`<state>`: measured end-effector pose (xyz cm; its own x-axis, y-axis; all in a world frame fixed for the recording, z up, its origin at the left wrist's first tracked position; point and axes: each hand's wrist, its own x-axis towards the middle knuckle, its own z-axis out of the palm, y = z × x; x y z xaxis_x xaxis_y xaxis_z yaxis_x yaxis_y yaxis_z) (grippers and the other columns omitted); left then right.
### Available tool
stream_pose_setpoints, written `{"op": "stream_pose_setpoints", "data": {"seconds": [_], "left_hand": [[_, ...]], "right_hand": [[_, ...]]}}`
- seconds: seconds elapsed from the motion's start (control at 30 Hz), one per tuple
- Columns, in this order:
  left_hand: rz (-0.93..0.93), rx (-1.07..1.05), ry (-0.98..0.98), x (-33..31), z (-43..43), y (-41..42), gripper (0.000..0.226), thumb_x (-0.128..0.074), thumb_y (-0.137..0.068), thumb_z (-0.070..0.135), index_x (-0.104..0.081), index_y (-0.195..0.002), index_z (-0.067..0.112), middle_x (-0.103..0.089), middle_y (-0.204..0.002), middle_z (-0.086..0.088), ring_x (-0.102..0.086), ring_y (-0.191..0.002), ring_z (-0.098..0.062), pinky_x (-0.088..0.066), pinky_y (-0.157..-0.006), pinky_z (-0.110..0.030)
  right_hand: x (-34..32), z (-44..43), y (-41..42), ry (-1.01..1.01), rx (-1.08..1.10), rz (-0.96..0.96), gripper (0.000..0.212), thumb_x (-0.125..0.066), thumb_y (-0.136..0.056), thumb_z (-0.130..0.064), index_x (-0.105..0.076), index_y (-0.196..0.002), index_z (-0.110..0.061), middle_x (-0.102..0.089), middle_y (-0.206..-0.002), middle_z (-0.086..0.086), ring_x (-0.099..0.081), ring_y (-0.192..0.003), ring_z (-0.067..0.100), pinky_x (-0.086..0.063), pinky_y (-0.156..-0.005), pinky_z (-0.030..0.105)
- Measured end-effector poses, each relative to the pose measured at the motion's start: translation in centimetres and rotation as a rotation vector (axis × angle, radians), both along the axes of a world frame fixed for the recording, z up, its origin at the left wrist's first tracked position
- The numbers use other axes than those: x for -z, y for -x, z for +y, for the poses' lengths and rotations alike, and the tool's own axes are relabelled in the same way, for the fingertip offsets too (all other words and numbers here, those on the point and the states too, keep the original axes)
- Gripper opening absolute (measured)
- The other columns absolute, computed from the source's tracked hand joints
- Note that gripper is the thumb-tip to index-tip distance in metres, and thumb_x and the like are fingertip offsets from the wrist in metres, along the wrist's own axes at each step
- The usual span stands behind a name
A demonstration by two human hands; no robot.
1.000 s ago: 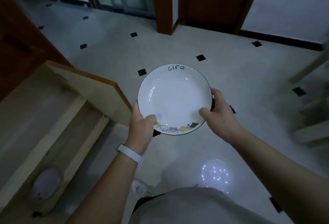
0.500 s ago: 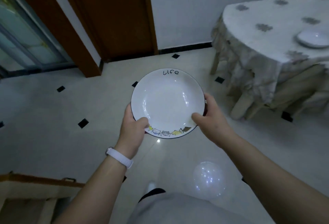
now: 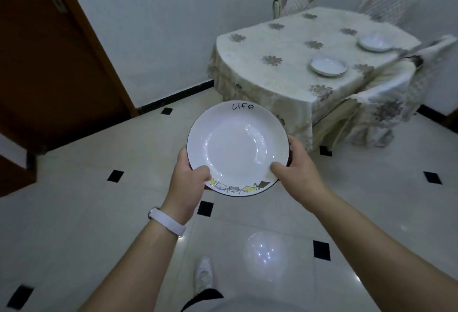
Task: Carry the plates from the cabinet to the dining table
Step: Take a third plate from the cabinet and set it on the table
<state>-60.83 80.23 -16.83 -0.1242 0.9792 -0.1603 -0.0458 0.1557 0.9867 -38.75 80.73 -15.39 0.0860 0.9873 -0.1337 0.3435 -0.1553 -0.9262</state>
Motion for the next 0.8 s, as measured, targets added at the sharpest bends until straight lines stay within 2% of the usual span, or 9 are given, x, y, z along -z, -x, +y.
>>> {"op": "stream_pose_setpoints", "data": {"seconds": [0.07,0.17,0.23,0.43,0.53,0.6,0.7,0.8], "left_hand": [[-0.005,0.029,0.002,-0.4,3.5,1.5,0.050,-0.044,-0.073,-0.012,-0.056,-0.112,0.018,-0.061,-0.072,0.018,-0.055,-0.068,-0.011,-0.049,-0.058,-0.028],[-0.010,0.089,0.001,-1.3,8.3,4.4,0.058,-0.042,-0.075,-0.015,-0.057,-0.116,0.024,-0.065,-0.078,0.016,-0.059,-0.068,-0.007,-0.051,-0.059,-0.028],[-0.007,0.114,-0.004,-1.9,11.5,6.7,0.059,-0.042,-0.075,-0.015,-0.057,-0.115,0.026,-0.065,-0.080,0.016,-0.059,-0.068,-0.007,-0.052,-0.059,-0.028],[-0.026,0.160,-0.016,-3.2,19.2,11.4,0.058,-0.045,-0.069,-0.006,-0.056,-0.116,0.026,-0.065,-0.091,0.003,-0.057,-0.076,-0.016,-0.052,-0.062,-0.033],[-0.026,0.194,-0.016,-3.3,22.0,12.7,0.061,-0.046,-0.063,0.000,-0.056,-0.117,0.028,-0.065,-0.099,-0.003,-0.059,-0.080,-0.020,-0.052,-0.066,-0.039],[-0.019,0.203,-0.019,-3.1,24.1,13.3,0.064,-0.047,-0.060,0.003,-0.057,-0.117,0.030,-0.066,-0.105,-0.006,-0.059,-0.084,-0.022,-0.052,-0.069,-0.042],[-0.015,0.203,-0.005,-2.5,27.4,14.0,0.066,-0.047,-0.060,0.003,-0.057,-0.118,0.031,-0.066,-0.107,-0.005,-0.060,-0.087,-0.021,-0.052,-0.071,-0.042],[0.002,0.192,0.022,-1.6,31.0,14.5,0.067,-0.047,-0.060,0.003,-0.056,-0.119,0.033,-0.067,-0.105,-0.003,-0.061,-0.086,-0.021,-0.053,-0.070,-0.041]], "right_hand": [[-0.3,2.6,1.6,0.001,0.037,-0.005,0.054,-0.059,-0.082,-0.006,-0.046,-0.129,-0.030,-0.065,-0.103,-0.012,-0.062,-0.087,0.004,-0.045,-0.065,0.020],[-0.6,6.8,4.3,0.011,0.077,-0.020,0.055,-0.059,-0.080,-0.010,-0.046,-0.128,-0.034,-0.067,-0.102,-0.011,-0.064,-0.091,0.013,-0.053,-0.073,0.032],[-0.9,9.5,6.4,0.004,0.086,-0.030,0.054,-0.060,-0.080,-0.012,-0.046,-0.127,-0.036,-0.067,-0.102,-0.012,-0.065,-0.091,0.014,-0.055,-0.077,0.037],[-2.0,15.9,11.1,-0.029,0.141,-0.015,0.057,-0.059,-0.079,-0.015,-0.044,-0.130,-0.035,-0.067,-0.100,-0.012,-0.064,-0.087,0.013,-0.052,-0.071,0.035],[-2.2,18.5,12.1,-0.034,0.165,-0.020,0.059,-0.060,-0.080,-0.013,-0.043,-0.133,-0.033,-0.066,-0.104,-0.013,-0.064,-0.092,0.011,-0.055,-0.081,0.039],[-2.1,20.4,12.7,-0.033,0.162,-0.022,0.055,-0.059,-0.080,-0.011,-0.046,-0.126,-0.039,-0.065,-0.105,-0.013,-0.064,-0.093,0.010,-0.055,-0.085,0.041],[-1.6,23.6,13.5,-0.018,0.155,-0.013,0.052,-0.058,-0.078,-0.013,-0.046,-0.105,-0.056,-0.066,-0.102,-0.013,-0.065,-0.091,0.014,-0.055,-0.081,0.041],[-0.6,27.2,14.1,0.002,0.159,0.035,0.055,-0.058,-0.073,-0.016,-0.046,-0.118,-0.046,-0.066,-0.105,-0.011,-0.065,-0.094,0.016,-0.056,-0.081,0.042]]}}
